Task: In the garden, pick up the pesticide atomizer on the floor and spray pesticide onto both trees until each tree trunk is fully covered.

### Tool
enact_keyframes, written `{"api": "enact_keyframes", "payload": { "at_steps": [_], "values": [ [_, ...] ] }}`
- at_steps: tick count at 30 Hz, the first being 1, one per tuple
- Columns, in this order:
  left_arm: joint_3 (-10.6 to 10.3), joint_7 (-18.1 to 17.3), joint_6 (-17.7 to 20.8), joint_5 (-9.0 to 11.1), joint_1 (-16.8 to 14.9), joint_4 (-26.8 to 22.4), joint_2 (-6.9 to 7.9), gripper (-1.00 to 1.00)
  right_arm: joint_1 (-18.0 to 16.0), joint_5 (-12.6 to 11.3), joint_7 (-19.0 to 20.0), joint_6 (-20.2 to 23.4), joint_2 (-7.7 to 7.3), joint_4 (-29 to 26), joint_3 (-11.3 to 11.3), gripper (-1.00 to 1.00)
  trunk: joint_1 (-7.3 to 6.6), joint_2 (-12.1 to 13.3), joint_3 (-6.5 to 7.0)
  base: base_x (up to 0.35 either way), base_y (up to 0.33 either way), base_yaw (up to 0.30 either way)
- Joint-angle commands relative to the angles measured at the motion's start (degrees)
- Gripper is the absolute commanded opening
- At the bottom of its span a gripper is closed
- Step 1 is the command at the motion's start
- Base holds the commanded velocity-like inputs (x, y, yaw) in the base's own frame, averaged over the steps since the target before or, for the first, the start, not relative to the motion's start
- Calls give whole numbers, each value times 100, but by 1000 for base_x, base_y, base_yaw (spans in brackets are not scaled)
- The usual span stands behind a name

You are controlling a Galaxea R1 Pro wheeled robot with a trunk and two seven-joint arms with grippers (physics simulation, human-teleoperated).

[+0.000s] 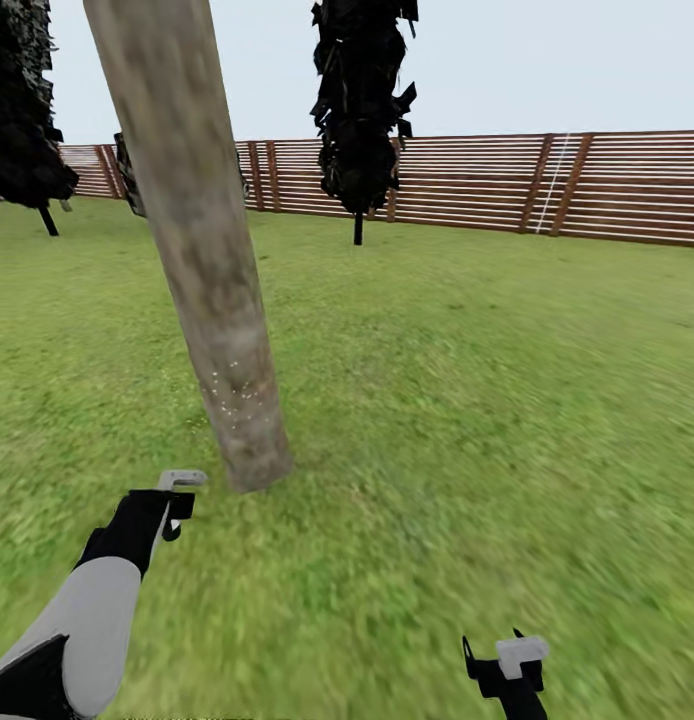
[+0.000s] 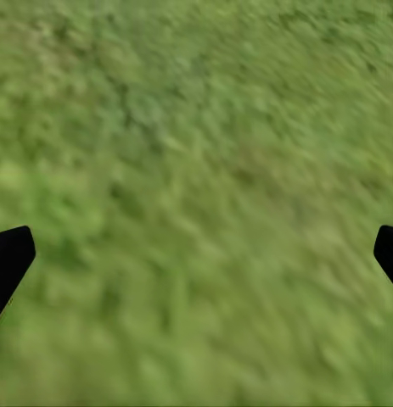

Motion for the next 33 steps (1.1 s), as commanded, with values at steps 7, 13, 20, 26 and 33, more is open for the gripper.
{"api": "enact_keyframes", "payload": {
  "at_steps": [7, 13, 20, 26, 33],
  "values": [
    [11, 17, -410, 334, 187, 28, -78, -100, 0, 0, -4, 0, 0, 0, 0, 100, 0, 0, 0, 100, -119, 33],
    [0, 26, -480, 341, 402, 109, -100, -100, 0, 0, 0, 0, 5, 0, 0, 100, 0, 0, 0, 189, -213, 211],
    [15, 28, -483, 302, 483, 284, -65, -100, 0, 0, 0, 0, 5, 0, -2, 100, 0, 0, 0, 192, -217, 21],
    [-40, 30, -483, 293, 484, 241, -75, -100, 0, -2, -7, 0, -5, -6, -9, 100, 0, 0, 0, 160, -220, 0],
    [-5, 32, -491, 358, 492, 327, -108, -100, 0, -4, -9, 0, -4, -9, -6, 100, 0, 0, 0, 224, -126, 54]
  ]
}}
